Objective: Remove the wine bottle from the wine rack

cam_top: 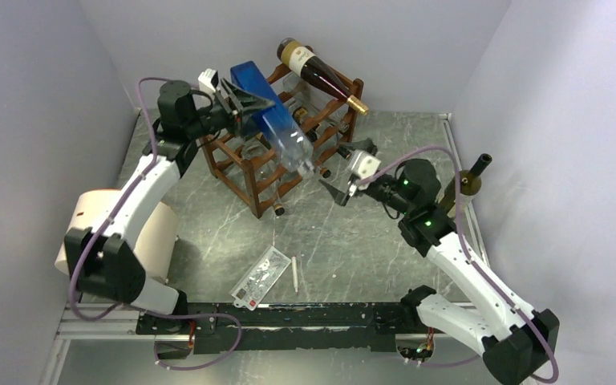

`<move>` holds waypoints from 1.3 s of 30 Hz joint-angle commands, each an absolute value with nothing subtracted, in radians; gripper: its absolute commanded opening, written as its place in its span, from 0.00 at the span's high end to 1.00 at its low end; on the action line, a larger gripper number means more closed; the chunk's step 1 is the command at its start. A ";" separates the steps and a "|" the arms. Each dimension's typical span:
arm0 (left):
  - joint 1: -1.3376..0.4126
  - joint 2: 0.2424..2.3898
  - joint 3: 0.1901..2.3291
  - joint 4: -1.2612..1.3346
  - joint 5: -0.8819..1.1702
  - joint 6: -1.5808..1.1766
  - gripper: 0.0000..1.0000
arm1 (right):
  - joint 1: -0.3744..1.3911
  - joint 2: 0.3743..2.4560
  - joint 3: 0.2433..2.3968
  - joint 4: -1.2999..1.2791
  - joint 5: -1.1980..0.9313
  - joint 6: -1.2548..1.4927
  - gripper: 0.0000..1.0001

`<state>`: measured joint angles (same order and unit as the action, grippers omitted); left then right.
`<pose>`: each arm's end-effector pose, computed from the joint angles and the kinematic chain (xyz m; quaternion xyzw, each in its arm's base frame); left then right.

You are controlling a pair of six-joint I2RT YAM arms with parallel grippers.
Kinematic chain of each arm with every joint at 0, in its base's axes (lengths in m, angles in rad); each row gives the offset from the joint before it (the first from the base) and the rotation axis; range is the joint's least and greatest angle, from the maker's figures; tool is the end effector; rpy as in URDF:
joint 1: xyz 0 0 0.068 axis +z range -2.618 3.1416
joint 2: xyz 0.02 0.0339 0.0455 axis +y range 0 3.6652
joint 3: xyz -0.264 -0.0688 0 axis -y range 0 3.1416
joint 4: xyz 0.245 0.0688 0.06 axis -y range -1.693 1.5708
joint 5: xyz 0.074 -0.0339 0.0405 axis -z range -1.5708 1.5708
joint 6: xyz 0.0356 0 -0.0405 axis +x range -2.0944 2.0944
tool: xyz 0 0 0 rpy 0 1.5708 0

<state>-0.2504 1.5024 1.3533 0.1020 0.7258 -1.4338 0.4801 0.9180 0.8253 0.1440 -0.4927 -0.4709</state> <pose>0.3368 -0.1105 0.3951 -0.1739 0.6981 -0.6525 0.2381 0.1824 0.1139 0.3657 -0.4630 0.5129 0.1712 0.7023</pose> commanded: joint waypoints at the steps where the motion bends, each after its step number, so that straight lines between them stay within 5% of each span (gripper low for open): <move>1: -0.253 1.293 1.310 0.124 0.912 -1.399 0.93 | 0.562 0.933 0.817 0.188 -0.566 -0.886 0.00; 8: -0.249 1.177 1.234 -0.007 1.023 -1.358 0.93 | 0.633 0.952 0.842 0.255 -0.701 -1.045 0.00; 21: -0.250 1.086 1.163 -0.045 0.974 -1.456 0.93 | 0.909 1.032 0.808 0.540 -0.548 -1.284 0.00; 39: -0.254 1.050 1.149 -0.106 0.963 -1.450 0.93 | 0.967 1.171 0.886 0.663 -0.574 -1.367 0.00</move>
<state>-0.2512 1.1019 1.1301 -0.1844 0.9485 -1.4368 0.9562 1.1748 0.8520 0.5930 -0.5621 -1.3483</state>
